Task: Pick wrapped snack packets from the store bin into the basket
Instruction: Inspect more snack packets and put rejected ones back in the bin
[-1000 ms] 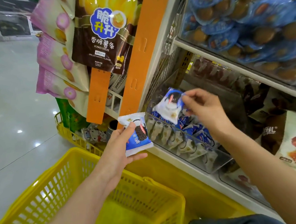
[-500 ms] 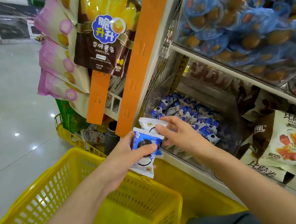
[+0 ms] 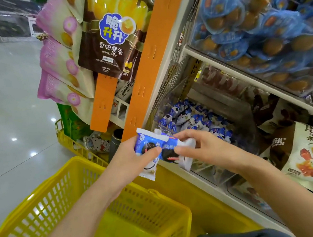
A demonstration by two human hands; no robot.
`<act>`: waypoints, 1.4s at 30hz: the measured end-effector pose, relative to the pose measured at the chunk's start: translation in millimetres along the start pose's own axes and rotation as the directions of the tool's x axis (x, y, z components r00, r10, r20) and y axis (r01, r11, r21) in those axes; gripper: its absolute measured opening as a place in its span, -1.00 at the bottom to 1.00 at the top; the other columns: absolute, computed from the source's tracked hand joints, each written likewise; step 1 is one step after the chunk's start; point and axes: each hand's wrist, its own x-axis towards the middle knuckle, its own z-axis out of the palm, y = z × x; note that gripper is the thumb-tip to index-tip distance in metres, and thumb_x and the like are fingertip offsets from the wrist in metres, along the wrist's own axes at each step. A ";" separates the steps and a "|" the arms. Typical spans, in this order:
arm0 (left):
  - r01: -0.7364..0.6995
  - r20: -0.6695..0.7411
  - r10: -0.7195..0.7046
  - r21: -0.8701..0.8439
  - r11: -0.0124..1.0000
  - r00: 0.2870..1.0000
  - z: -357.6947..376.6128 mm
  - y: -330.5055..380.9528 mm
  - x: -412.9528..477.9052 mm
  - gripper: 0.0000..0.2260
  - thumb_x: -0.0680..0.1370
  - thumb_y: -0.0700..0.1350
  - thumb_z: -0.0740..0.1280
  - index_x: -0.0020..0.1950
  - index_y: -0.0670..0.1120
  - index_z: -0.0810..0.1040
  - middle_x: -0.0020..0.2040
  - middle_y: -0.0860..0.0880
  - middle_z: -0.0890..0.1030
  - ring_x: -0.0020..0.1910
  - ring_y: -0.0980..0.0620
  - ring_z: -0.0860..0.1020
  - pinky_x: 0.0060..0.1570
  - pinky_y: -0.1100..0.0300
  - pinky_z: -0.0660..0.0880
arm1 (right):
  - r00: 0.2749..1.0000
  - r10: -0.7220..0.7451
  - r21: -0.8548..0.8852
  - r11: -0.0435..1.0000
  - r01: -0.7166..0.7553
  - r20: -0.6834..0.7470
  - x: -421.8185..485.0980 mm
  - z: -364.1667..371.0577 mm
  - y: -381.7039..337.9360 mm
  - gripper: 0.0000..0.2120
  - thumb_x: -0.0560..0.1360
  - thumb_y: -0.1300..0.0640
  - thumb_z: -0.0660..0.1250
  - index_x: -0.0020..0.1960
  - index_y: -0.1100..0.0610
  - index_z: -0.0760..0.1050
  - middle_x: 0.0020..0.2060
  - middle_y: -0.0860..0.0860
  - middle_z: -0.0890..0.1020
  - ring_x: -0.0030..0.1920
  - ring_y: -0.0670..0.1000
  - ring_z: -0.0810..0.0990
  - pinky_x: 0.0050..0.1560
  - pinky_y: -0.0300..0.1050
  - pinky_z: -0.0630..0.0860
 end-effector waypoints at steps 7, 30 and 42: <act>0.007 -0.053 -0.010 -0.050 0.999 0.999 3.0 -2.4 2.7 -0.88 0.49 -0.06 0.37 -0.01 0.11 0.53 -0.17 0.15 0.68 -0.20 0.28 0.62 -0.37 0.50 0.44 | 0.999 0.000 -0.089 0.996 0.004 0.045 4.8 -13.4 -6.2 -0.80 0.39 -0.12 0.38 -0.12 -0.01 0.62 -0.28 -0.08 0.65 -0.29 -0.15 0.57 -0.13 -0.21 0.46; 0.060 -0.097 -0.077 -0.170 0.984 0.992 -0.6 -0.7 15.7 -0.89 0.53 -0.03 0.30 0.02 0.15 0.47 -0.06 0.12 0.62 -0.20 0.34 0.59 -0.38 0.53 0.43 | 0.829 0.274 -0.187 0.895 -0.406 -0.488 154.1 -28.2 40.6 -0.53 0.54 -0.03 0.27 -0.46 0.11 0.23 -0.53 0.09 0.32 -0.49 0.05 0.36 -0.34 -0.06 0.38; 0.182 -0.118 -0.211 -0.219 0.959 0.970 6.3 -4.0 14.9 -0.77 0.55 -0.03 0.28 0.18 -0.02 0.43 0.07 -0.04 0.61 0.01 0.03 0.60 -0.04 0.18 0.54 | 0.790 -0.084 -0.081 0.996 0.044 -0.608 84.3 -7.2 13.7 -0.82 0.59 0.01 0.15 0.02 0.06 0.48 -0.18 -0.02 0.59 -0.28 -0.12 0.50 -0.36 -0.34 0.41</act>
